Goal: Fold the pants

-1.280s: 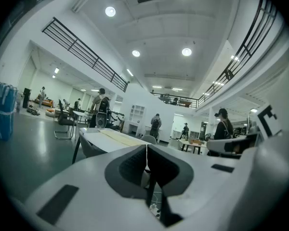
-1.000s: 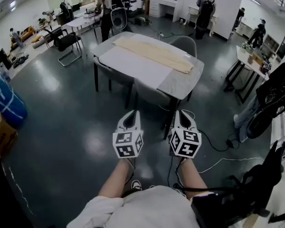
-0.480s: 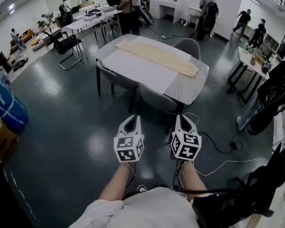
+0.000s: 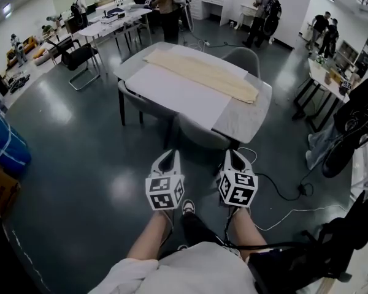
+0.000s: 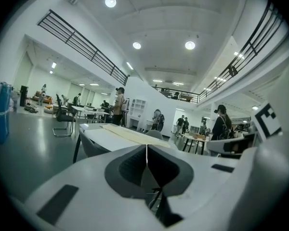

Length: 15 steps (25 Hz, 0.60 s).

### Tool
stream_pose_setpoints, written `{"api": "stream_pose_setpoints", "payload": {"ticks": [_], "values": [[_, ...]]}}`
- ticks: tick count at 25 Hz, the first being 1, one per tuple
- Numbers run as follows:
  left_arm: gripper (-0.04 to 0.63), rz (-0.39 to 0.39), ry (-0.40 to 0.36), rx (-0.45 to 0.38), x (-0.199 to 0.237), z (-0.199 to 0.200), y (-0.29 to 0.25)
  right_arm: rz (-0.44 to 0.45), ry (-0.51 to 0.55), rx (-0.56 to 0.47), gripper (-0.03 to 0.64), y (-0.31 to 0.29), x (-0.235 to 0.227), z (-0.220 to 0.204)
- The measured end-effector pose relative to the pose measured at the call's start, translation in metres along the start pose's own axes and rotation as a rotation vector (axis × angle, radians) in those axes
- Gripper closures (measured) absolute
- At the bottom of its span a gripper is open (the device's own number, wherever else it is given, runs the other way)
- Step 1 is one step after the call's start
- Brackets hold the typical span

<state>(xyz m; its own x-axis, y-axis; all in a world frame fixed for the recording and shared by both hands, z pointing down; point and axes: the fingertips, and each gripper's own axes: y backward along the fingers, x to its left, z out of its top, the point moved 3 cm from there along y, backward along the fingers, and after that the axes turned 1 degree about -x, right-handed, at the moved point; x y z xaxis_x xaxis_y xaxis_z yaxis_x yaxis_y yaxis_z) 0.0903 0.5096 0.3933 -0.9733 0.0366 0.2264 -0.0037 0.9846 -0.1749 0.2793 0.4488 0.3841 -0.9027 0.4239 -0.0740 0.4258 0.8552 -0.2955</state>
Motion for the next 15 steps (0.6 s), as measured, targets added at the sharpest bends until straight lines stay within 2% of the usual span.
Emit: {"api": "stream_pose_setpoints", "payload": {"ticks": [5, 9, 15], "values": [[0.584, 0.004, -0.013, 0.027, 0.022, 0.007, -0.075, 0.015, -0.066, 0.018, 0.624, -0.082, -0.009, 0.017], [0.584, 0.018, -0.011, 0.028, 0.046, 0.030, -0.146, 0.027, -0.043, 0.012, 0.624, -0.154, -0.012, 0.045], [0.584, 0.020, -0.024, 0.017, 0.070, 0.067, -0.239, 0.017, -0.064, 0.007, 0.624, -0.249, -0.034, 0.085]]}}
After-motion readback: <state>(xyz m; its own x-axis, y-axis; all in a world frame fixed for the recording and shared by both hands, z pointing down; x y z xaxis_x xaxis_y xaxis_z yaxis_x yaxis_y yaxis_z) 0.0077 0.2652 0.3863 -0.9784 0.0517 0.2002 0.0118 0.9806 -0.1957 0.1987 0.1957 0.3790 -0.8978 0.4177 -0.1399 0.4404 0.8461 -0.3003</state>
